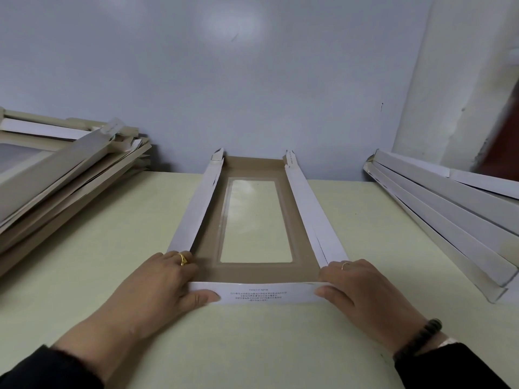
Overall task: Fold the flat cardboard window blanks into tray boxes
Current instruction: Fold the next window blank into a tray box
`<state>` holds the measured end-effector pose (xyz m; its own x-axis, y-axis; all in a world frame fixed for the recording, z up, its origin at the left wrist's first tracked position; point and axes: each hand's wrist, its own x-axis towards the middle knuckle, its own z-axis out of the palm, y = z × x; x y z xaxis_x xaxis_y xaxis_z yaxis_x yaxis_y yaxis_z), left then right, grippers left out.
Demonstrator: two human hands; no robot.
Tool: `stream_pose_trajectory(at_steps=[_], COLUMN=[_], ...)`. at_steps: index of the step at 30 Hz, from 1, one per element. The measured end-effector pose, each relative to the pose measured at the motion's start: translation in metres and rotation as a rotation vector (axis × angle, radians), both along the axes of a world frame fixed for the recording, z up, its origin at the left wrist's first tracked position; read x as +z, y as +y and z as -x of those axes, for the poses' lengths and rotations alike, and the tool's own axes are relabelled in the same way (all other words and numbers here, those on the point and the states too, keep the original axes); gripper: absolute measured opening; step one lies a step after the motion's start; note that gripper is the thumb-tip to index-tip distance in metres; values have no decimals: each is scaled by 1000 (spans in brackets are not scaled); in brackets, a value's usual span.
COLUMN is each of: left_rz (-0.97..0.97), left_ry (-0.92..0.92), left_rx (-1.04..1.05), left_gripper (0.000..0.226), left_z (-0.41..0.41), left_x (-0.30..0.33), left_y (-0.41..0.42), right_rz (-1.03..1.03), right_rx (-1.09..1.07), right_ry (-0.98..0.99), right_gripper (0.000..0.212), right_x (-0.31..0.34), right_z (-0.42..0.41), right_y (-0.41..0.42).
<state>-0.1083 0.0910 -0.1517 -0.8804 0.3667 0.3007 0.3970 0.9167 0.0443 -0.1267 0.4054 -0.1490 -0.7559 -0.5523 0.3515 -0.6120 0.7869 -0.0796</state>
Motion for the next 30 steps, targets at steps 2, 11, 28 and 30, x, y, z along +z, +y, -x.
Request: stream_pose_trajectory(at_steps=[2,11,28,30], left_rz=[-52,-214,-407,-416], left_ry=[-14,-51,-90,-98], left_rx=[13,63,-21,-24], left_gripper=[62,70,56,48], left_z=[-2,-4,-3,-6], left_x=[0,-2,-2,-2], left_y=[0,-1,-3,-3], right_rz=[16,41,58,74], right_rx=[12,22,-6,-6], right_ry=[10,17,-59,-74], right_gripper=[37,42,38,38], right_x=[-1,0,2,3], right_z=[0,0,-1,-1], right_y=[1,1,-1,0])
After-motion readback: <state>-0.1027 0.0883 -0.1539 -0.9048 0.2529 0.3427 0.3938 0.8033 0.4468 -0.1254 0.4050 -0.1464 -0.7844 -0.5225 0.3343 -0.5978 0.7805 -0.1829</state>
